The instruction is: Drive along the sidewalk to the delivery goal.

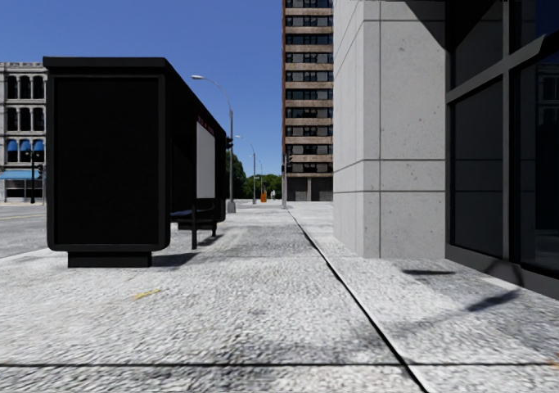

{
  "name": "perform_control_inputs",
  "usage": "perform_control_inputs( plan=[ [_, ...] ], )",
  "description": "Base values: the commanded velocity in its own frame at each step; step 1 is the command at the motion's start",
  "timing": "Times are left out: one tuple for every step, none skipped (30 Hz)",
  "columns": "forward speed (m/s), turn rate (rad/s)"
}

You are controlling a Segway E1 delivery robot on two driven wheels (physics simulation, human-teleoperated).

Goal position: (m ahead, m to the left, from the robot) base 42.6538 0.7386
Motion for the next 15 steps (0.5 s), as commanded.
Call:
perform_control_inputs(
  plan=[
    [2.0,0.0],
    [2.0,0.0],
    [2.0,0.0],
    [2.0,0.0],
    [2.0,0.0],
    [2.0,0.0],
    [2.0,0.0],
    [2.0,0.0],
    [2.0,0.0],
    [2.0,0.0],
    [2.0,0.0],
    [2.0,0.0],
    [2.0,0.0],
    [2.0,0.0],
    [2.0,0.0]
  ],
)
